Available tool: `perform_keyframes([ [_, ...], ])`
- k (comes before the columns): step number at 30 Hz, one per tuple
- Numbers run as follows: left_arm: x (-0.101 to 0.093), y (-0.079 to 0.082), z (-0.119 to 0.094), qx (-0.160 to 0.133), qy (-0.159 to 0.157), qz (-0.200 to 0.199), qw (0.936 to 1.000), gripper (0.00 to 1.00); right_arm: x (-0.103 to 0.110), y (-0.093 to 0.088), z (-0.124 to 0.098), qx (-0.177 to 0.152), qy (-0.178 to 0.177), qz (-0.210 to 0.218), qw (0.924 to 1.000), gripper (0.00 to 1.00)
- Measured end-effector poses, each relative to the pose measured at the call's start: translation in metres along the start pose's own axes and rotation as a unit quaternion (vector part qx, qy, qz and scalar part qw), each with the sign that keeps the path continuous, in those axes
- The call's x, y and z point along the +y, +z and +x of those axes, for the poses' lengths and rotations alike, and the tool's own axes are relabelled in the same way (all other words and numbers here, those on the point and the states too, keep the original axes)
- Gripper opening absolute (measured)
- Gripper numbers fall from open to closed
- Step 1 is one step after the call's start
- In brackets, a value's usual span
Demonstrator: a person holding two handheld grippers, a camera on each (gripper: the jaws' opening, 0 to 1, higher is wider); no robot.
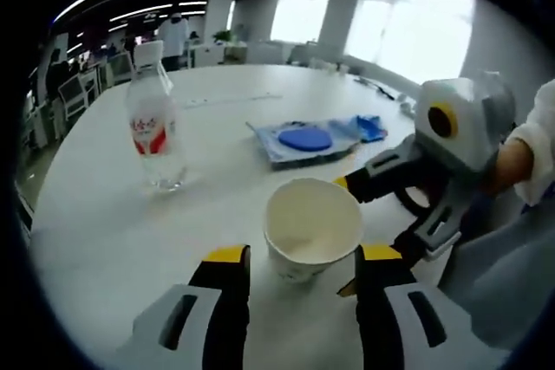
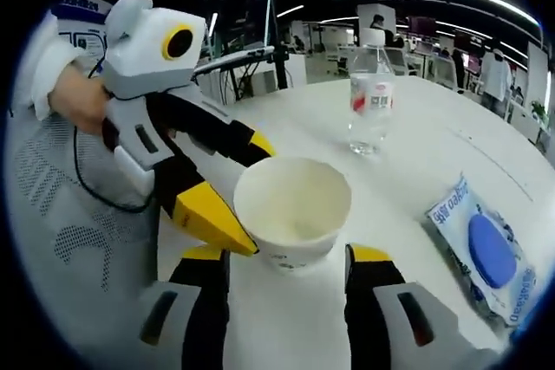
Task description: Arrange the tabletop items into an orderly group along one side of the table until the central work area is clear of visible clutter.
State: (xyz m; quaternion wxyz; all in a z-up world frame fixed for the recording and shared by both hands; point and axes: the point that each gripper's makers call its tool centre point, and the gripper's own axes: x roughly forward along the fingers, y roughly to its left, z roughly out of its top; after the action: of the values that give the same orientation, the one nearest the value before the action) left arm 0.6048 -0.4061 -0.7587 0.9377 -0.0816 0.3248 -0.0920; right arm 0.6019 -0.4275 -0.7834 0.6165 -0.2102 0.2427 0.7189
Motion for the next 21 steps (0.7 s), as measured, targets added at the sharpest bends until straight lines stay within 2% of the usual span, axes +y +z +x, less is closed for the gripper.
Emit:
perform_keyframes([
  [2,-0.002,0.001,0.001,-0.002,-0.003,-0.003,1.0000,0.37,0.000,0.002,0.001,-0.004,-0.001,-0.007,1.0000,0.41],
  [8,0.002,0.009,0.006,-0.005,0.010,0.000,0.9999,0.37,-0.006,0.007,0.003,-0.005,-0.009,-0.013,0.9999,0.35],
  [15,0.013,0.033,0.012,-0.026,0.018,0.004,0.9995,0.37,-0.026,0.029,-0.002,-0.021,-0.034,-0.018,0.9990,0.35],
  [21,0.020,0.068,0.019,-0.045,0.022,0.017,0.9986,0.37,-0.052,0.049,-0.007,-0.034,-0.057,-0.028,0.9974,0.34],
])
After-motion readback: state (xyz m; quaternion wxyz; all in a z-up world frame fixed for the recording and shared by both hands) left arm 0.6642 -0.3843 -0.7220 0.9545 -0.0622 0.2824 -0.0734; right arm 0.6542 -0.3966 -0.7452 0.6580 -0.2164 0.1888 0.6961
